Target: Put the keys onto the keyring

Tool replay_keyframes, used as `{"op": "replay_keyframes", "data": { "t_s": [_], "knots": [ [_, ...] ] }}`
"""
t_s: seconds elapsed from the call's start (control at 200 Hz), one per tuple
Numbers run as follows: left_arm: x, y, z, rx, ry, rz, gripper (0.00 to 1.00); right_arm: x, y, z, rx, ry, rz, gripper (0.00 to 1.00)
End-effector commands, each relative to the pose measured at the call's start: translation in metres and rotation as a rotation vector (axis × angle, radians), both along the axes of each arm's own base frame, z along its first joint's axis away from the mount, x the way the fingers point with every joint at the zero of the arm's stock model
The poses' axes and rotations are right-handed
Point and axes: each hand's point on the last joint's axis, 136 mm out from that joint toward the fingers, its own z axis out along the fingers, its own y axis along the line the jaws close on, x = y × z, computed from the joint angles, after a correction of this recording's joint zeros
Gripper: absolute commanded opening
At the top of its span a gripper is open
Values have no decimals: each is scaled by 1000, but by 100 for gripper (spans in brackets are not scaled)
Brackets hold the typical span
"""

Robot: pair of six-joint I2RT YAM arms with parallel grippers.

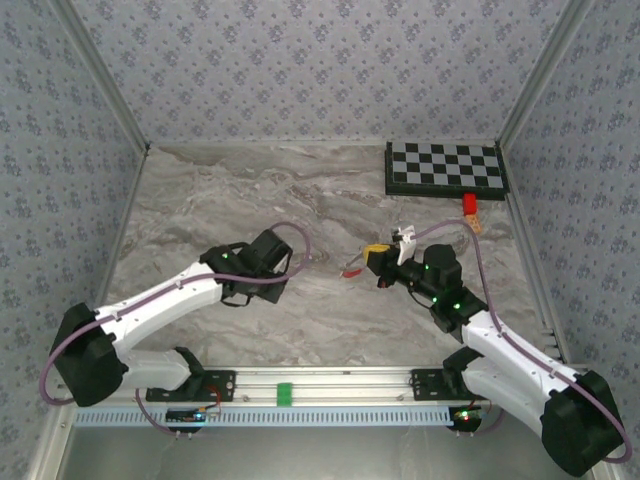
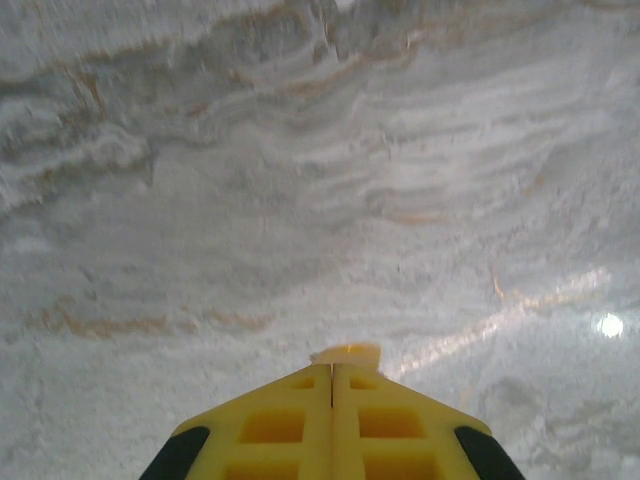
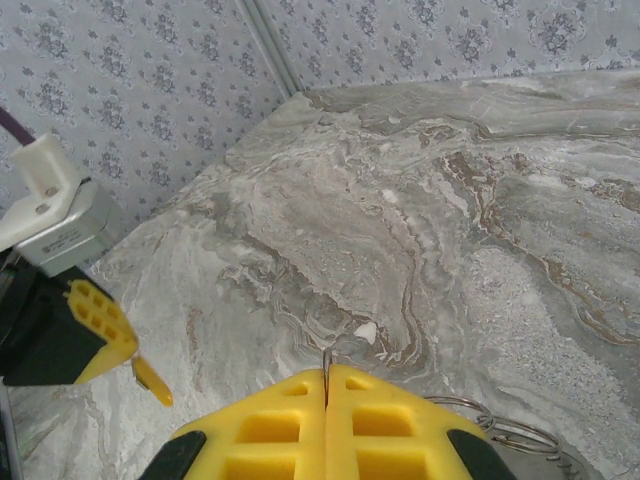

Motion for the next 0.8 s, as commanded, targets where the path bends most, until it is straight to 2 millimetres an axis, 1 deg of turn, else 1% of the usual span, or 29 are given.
{"op": "replay_keyframes", "data": {
  "t_s": [0.0, 0.085, 0.22, 0.335, 0.48, 0.61, 0.795],
  "knots": [
    [-21, 10, -11, 38, 103, 18, 0, 3, 0, 9, 24, -30, -8, 0],
    [-24, 12, -22, 92, 148, 15, 0, 2, 0, 10, 26, -32, -7, 0],
    [-20, 6, -35, 141, 193, 1, 0, 1, -1, 10, 25, -33, -8, 0],
    [-9, -1, -40, 152, 211, -2, 0, 1, -1, 11, 24, -36, -8, 0],
    [2, -9, -50, 152, 247, -11, 0, 0, -2, 11, 20, -38, -11, 0],
    [15, -14, -57, 155, 246, -14, 0, 1, -2, 11, 18, -40, -14, 0],
    [31, -26, -66, 150, 249, -25, 0, 2, -1, 8, 14, -32, -12, 0]
  ]
}}
